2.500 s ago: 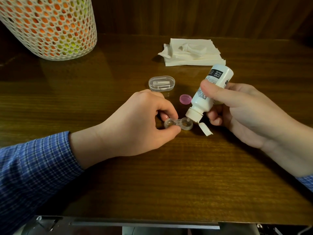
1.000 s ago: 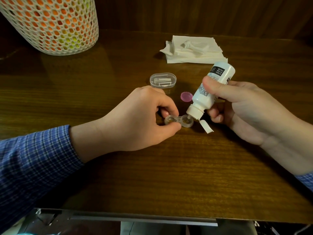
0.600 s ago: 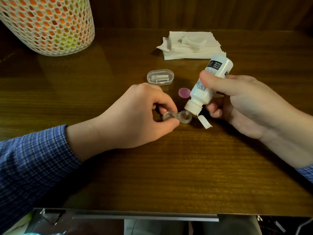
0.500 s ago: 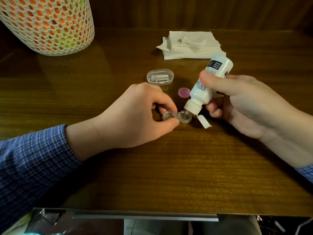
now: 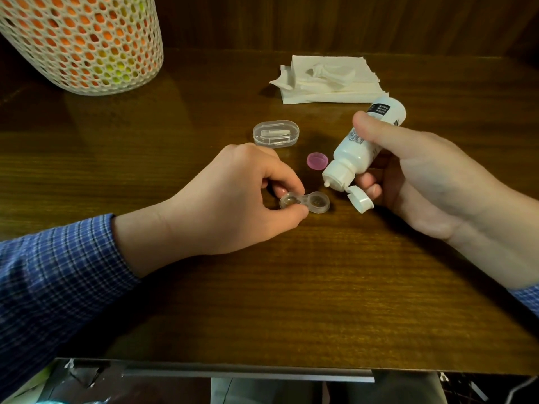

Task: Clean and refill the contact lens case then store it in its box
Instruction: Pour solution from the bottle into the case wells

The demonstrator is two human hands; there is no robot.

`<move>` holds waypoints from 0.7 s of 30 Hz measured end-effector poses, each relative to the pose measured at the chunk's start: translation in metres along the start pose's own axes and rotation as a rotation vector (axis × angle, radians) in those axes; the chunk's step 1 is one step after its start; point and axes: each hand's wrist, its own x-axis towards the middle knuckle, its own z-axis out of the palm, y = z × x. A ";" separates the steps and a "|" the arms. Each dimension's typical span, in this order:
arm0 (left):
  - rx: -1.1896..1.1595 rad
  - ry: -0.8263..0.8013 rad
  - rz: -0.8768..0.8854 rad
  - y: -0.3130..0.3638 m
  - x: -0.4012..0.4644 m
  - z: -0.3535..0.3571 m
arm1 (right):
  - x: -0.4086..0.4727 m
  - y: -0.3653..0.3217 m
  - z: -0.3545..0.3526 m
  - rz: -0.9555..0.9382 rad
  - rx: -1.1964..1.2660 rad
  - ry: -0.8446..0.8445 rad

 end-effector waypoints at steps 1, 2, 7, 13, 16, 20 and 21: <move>0.001 0.001 0.000 0.000 0.000 0.000 | 0.000 0.000 0.000 0.004 -0.006 0.001; 0.002 0.001 0.002 -0.001 0.000 0.000 | 0.000 0.000 0.000 0.004 -0.019 0.002; 0.001 0.002 0.011 -0.001 0.000 0.000 | -0.006 0.001 0.004 -0.054 -0.123 -0.062; -0.009 0.002 0.007 -0.001 0.000 0.000 | -0.007 0.001 0.005 -0.050 -0.154 -0.063; -0.015 0.008 0.001 -0.001 0.000 0.000 | -0.007 0.001 0.005 -0.048 -0.155 -0.069; -0.021 0.005 -0.003 0.000 0.000 0.000 | -0.007 0.001 0.005 -0.043 -0.136 -0.071; -0.024 0.005 -0.006 0.000 0.000 0.000 | -0.007 0.001 0.005 -0.043 -0.131 -0.067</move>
